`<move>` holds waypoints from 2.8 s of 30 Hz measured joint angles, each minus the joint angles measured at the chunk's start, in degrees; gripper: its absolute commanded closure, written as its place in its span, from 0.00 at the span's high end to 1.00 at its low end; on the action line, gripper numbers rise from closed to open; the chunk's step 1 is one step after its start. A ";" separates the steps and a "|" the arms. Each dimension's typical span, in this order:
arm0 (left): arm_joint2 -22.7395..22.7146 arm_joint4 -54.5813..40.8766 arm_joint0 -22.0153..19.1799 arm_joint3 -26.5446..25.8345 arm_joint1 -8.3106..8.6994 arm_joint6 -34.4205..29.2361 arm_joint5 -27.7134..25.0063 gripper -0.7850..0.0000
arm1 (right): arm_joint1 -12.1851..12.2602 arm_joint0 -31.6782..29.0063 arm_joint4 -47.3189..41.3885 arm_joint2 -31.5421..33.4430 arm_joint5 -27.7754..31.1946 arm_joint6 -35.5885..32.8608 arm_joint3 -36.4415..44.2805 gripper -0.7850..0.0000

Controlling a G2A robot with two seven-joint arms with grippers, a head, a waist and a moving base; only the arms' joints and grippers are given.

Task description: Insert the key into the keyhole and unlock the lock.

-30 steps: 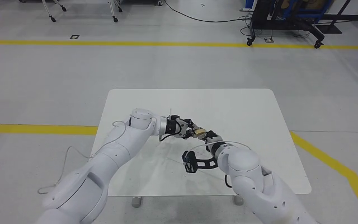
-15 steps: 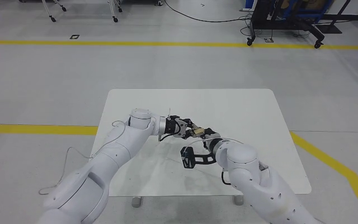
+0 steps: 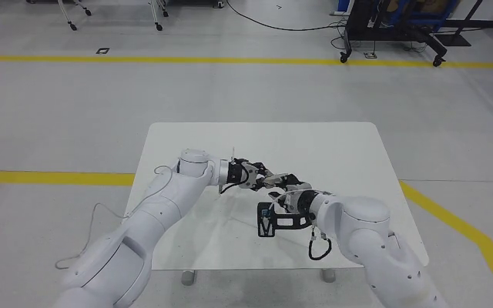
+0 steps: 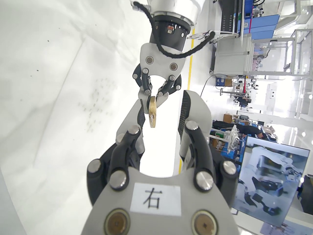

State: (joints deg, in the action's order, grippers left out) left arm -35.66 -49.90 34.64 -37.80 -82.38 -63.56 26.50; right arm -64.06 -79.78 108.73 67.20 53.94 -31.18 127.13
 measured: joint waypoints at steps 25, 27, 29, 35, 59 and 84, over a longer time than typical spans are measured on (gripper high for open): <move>-5.71 9.70 3.06 -8.37 2.35 -1.16 -20.51 0.00 | 1.39 -3.57 -34.09 12.60 -1.68 10.86 -15.58 0.00; -6.21 10.31 3.68 -9.37 2.61 -1.20 -21.06 0.00 | 1.33 -2.35 -36.07 11.90 -3.14 8.70 -16.41 0.00; -6.61 10.66 4.09 -10.07 2.79 -1.29 -20.96 0.00 | 1.27 -1.46 -37.13 11.10 -4.63 6.62 -16.97 0.00; -8.15 11.28 5.01 -11.63 3.28 -0.70 -20.56 0.00 | 1.36 -0.33 -41.80 10.46 -6.74 3.60 -16.26 0.15; -13.49 14.41 8.61 -17.44 4.93 1.92 -22.09 0.00 | 2.56 -9.00 -8.11 9.40 -17.66 8.87 -3.63 0.33; -13.60 18.56 9.08 -18.74 4.84 2.10 -22.64 0.00 | 2.18 -7.75 -11.96 7.70 -19.26 5.26 -5.36 0.00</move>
State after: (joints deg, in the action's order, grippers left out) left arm -49.25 -31.34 43.72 -56.54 -77.54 -61.46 3.86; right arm -61.88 -87.53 96.77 74.89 34.68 -25.92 121.77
